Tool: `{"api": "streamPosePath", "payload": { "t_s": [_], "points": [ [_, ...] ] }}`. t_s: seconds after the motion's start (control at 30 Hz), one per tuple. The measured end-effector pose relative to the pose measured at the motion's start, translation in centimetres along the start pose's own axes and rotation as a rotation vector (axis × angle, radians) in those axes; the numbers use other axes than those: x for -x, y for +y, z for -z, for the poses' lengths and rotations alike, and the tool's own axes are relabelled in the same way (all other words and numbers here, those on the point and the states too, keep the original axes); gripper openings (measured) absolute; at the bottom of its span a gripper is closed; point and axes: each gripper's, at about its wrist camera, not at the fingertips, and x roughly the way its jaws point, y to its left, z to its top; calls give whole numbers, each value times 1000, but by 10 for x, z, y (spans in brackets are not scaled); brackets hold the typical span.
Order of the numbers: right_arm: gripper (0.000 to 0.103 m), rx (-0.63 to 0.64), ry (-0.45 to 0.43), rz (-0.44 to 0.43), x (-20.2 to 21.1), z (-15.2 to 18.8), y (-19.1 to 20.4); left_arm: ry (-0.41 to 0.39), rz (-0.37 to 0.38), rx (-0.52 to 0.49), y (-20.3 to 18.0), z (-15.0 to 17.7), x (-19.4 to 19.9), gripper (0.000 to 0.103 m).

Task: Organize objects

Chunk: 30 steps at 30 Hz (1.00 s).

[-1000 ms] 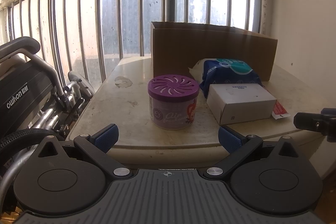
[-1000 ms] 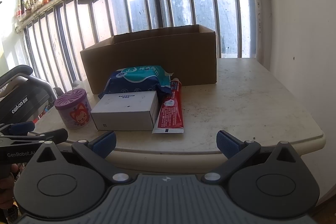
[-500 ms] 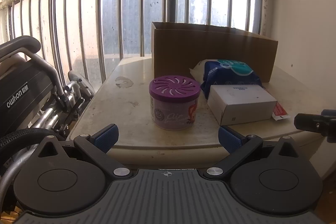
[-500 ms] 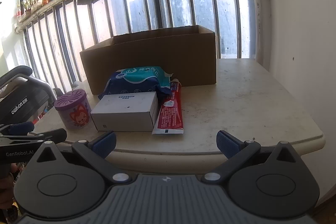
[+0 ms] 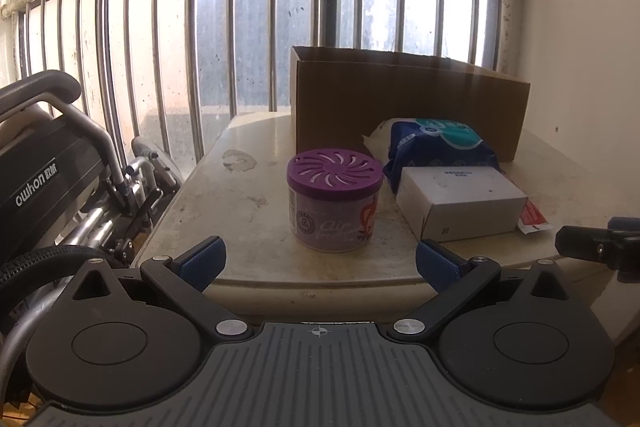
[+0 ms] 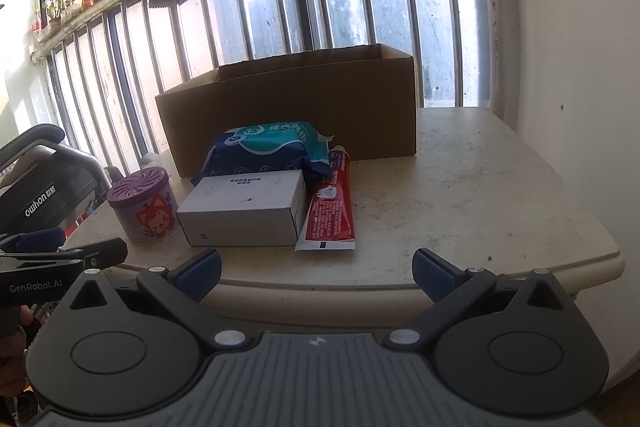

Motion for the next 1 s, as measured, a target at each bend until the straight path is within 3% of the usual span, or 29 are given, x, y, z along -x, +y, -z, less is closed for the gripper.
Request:
{"api": "streamPosePath", "payload": {
  "t_s": [0.73,1.0],
  "points": [
    [103,-13,8,-2,-2,1,-3,13,-2,9,4,3,-5,102],
    [103,-11,-12,-14,-5,-6,-1,-63,54,46,9,1,2,102]
  ]
}}
